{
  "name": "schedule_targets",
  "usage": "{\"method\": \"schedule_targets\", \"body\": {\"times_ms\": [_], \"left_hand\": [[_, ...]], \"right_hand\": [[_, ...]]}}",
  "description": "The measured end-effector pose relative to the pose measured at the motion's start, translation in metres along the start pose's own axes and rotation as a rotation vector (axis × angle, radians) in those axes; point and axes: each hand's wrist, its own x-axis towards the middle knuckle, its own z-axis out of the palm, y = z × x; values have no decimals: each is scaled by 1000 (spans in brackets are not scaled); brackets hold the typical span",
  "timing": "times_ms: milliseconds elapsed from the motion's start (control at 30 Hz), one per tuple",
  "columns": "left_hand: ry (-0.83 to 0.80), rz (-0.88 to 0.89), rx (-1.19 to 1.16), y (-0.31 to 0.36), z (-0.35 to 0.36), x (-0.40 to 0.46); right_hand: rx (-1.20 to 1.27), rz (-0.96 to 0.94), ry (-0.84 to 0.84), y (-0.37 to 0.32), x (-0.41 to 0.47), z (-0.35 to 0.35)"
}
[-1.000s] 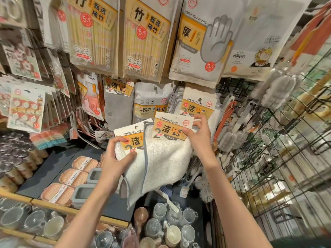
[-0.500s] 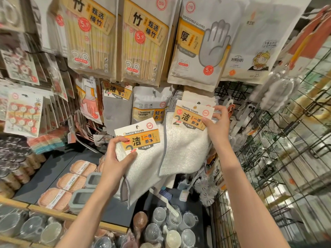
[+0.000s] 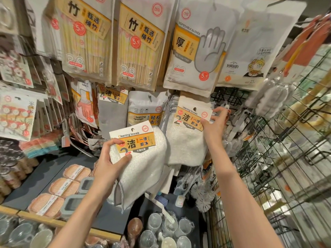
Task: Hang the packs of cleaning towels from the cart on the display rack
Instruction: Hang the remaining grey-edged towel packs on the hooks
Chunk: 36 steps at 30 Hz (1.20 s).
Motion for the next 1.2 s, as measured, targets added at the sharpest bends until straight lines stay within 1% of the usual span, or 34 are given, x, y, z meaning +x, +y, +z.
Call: {"method": "schedule_targets", "body": {"times_ms": [133,333,467,633,733,833,1000,1200], "left_hand": [[-4,9,23,1,-1,1],[4,44,-20,-2,-1,2],[-9,54,-22,-1,0,0],[27,18,-79,-2,1,-1],[29,15,-84,-4,0,-2],[21,32,-57,-5,0,-3],[16,40,-97,-5,2,-6],[18,46,-110,-6,0,-8]], "right_hand": [[-194,-69,-25,7,1,4],[-194,-108,-35,13,0,6],[-170,-96,-47,18,-4,5],[-281,-69,-92,19,-13,4],[-351,-87,-79,13,-24,3],[-348,-126,-87,6,-40,3],[-225,-193,-259,-6,-68,11],[-160,-103,-468,-6,-92,31]]}}
